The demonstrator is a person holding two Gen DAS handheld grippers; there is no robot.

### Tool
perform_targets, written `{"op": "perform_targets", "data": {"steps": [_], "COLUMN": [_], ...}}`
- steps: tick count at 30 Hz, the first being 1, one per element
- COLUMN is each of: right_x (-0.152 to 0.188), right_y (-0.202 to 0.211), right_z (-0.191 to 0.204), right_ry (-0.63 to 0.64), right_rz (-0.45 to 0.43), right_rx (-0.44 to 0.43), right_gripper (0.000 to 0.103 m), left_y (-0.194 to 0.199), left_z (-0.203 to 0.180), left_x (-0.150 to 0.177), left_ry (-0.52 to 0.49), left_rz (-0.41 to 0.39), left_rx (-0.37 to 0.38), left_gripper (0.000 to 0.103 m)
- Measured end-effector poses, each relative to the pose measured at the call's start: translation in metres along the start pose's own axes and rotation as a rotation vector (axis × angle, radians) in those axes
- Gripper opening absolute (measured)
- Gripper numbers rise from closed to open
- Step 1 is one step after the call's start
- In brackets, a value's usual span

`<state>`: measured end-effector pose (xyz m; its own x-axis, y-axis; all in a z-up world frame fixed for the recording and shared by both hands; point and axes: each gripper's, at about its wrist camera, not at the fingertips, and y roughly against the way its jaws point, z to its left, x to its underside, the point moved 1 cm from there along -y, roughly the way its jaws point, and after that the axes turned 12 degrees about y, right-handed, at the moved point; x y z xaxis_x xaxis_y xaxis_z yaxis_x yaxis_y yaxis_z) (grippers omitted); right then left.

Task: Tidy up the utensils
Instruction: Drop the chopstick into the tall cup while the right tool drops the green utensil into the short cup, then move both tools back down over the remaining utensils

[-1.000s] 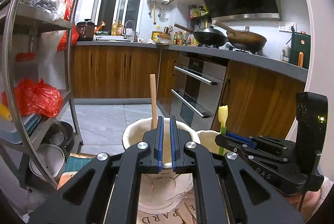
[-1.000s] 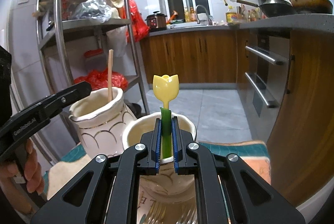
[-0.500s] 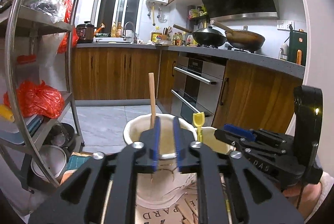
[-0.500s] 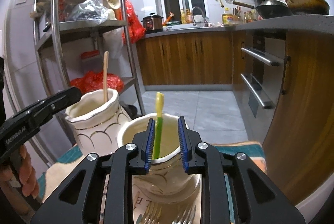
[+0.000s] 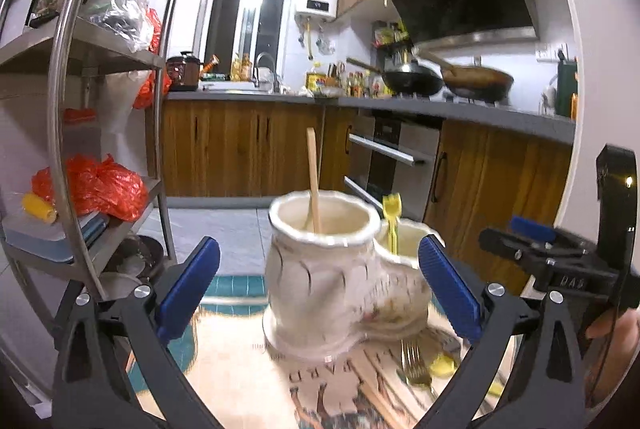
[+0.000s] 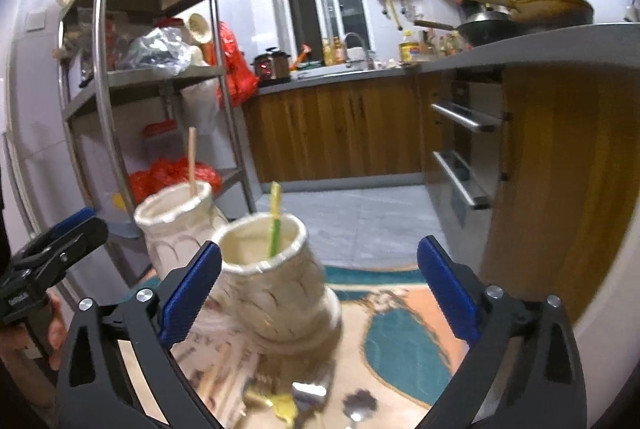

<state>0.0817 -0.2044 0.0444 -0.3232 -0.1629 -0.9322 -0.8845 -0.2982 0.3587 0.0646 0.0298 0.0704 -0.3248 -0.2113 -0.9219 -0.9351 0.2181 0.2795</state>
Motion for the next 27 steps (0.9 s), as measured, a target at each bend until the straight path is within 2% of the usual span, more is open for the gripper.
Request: {"op": "perform_targets", "data": {"steps": [8,13,22,27], "right_x": [0.032,0.051,0.078,0.08], "right_y": [0.015,0.024,0.027,0.027], "right_z": [-0.003,-0.01,-0.001,0.003], "right_ry": [-0.004,-0.048,-0.02,0.015], "right_rz": [0.097,0.157,0.236,0.25], "right_rx": [0.027,0.034,0.017,0.036], "right_gripper": [0.098,0.098,0.098,0.098], "left_y": [0.007,0.007,-0.003,-0.004], "left_z": [-0.009,-0.009,-0.001,0.0], "left_x": [0.038,0.065,0.105,0.117], "left_ry": [-0.055,-0.047,-0.051,-0.051], "left_rz": [0.117,0.231,0.43,0.482], "left_rx": [-0.021,-0.037,-0.14,-0.158], "left_gripper": [0.098,0.098,0.097,0.097]}}
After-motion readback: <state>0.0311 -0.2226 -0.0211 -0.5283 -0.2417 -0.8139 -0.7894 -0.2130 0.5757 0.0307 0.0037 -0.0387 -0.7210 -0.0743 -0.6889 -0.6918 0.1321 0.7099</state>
